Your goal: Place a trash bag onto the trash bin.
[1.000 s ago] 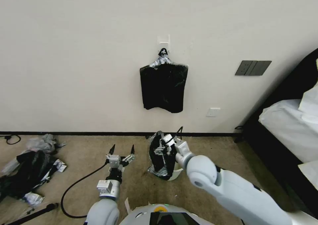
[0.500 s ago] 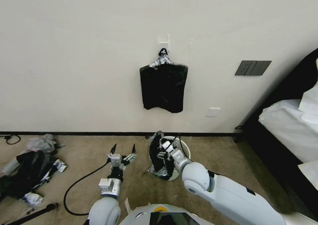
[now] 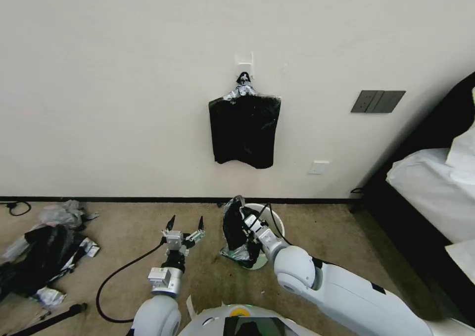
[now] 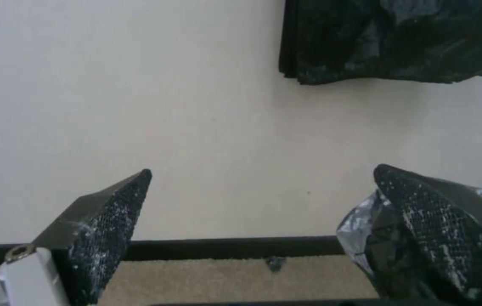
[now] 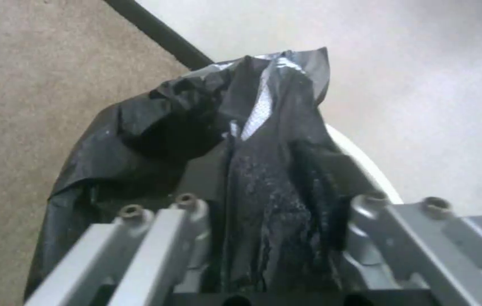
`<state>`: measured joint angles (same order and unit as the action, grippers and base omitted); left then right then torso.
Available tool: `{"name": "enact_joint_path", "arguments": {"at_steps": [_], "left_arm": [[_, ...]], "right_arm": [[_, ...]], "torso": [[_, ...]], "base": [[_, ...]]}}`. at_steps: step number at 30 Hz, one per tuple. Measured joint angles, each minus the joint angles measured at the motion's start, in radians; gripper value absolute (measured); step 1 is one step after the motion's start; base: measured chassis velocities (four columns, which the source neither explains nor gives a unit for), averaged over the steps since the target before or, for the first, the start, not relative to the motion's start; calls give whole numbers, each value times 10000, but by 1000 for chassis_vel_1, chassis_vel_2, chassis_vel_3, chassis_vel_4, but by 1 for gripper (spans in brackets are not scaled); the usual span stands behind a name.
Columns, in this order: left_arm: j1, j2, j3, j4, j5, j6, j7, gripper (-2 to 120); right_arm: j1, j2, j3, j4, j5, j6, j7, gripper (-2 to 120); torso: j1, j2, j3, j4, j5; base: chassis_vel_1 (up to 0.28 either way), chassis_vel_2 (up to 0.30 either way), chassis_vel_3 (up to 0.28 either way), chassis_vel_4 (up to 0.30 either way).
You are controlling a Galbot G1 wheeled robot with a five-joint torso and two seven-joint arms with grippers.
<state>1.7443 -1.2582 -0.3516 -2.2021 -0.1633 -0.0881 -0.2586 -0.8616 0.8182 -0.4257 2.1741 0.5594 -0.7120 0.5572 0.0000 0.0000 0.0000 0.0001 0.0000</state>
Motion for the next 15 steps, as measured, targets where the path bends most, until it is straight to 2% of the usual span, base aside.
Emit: {"name": "enact_joint_path", "arguments": {"at_steps": [1,4,5,8,9,13,15], "left_arm": [[0,0,0,0,0,0,0,100],[-104,132,202,0,6,149,-23,100],[-104,132,202,0,6,149,-23,100],[-329,412,548,-35,-128,741,-194,100],[-329,412,548,-35,-128,741,-194,100],[-962,945,1114,-98,-872,2065,-521,100],[-1079,1017,1193,-101,-1025,2241,-562,100]], "right_arm": [[0,0,0,0,0,0,0,28],[-100,28,173,-2,0,8,-4,14],[-100,28,173,-2,0,8,-4,14],[-295,33,417,-1,35,18,-7,0],[-295,33,417,-1,35,18,-7,0],[-567,-19,674,62,24,26,-48,0],[-592,-26,702,72,10,27,-62,0]], "torso": [[0,0,0,0,0],[0,0,0,0,0],[0,0,0,0,0],[0,0,0,-1,-1],[0,0,0,-1,-1],[0,0,0,0,0],[0,0,0,-1,-1]], "base": [[0,0,0,0],[0,0,0,0],[0,0,0,0],[0,0,0,0],[0,0,0,0],[0,0,0,0],[0,0,0,0]]}}
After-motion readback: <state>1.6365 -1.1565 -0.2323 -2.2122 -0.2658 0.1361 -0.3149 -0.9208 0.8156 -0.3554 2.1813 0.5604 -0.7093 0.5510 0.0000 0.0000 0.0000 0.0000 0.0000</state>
